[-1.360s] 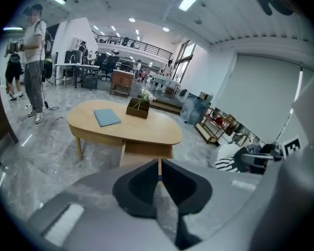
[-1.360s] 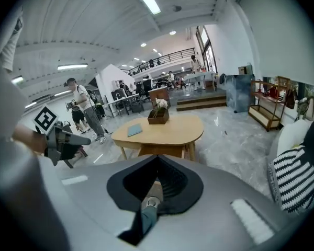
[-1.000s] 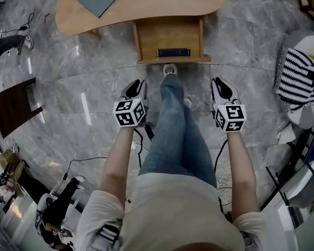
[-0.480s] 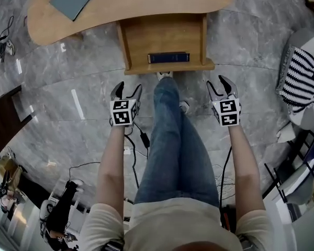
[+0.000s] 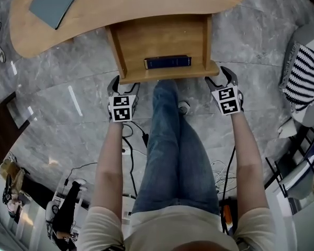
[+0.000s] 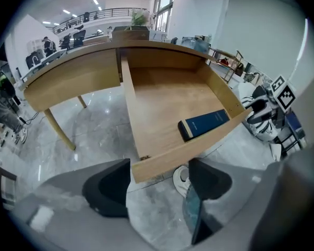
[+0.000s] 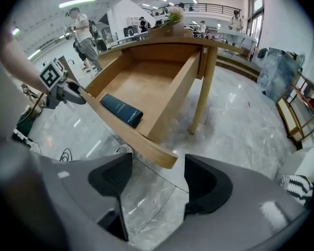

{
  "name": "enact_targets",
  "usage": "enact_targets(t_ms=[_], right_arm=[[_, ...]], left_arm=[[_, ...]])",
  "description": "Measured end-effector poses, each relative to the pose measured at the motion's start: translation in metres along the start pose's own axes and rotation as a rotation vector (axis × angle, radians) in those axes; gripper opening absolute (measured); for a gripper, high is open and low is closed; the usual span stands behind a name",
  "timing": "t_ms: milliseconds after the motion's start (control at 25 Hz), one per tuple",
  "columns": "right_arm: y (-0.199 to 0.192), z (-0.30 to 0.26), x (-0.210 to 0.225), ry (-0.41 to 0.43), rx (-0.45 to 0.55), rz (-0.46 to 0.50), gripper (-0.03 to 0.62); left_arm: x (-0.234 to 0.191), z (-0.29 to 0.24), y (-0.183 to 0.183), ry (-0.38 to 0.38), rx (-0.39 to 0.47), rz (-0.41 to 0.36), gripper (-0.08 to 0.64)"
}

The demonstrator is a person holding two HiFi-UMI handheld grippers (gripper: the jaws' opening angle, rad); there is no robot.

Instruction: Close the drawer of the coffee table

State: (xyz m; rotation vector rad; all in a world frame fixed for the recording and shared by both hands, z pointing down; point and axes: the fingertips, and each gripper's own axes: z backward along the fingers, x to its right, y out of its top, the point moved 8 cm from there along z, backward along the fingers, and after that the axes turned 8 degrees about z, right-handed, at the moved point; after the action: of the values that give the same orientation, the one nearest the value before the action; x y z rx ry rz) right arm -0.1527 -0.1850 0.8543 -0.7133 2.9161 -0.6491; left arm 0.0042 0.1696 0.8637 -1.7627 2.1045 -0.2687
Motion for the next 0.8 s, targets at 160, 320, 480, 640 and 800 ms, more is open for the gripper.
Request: enact_targets(t_ms=[160,320,480,640,800], right_arm=[[-0.001,-0.023,0.003,0.028,-0.029,0.017,0.314],[0.009,-0.036,0.007,0.036,-0.049,0.011,0.282],[0.013,-0.037,0.006,0.036,-0.057,0.021,0.282],[0.015,-0.034,0.004,0.018,-0.11,0.007,0.277],[0.017,-0.03,0.003,0.022,-0.127,0.012,0.272]], left_arm=[[0.0,-0.016,0.007,-0.037,-0.027,-0.04,0.347],[-0.002,-0.024,0.01,-0.075,-0.045,-0.063,0.347],[-0.002,-0.024,0.012,-0.073,-0.06,-0.07,0.347],[-0.002,-0.023,0.013,-0.053,-0.09,-0.076,0.347],[-0.001,-0.017,0.013,-0.044,-0.142,-0.072,0.342]])
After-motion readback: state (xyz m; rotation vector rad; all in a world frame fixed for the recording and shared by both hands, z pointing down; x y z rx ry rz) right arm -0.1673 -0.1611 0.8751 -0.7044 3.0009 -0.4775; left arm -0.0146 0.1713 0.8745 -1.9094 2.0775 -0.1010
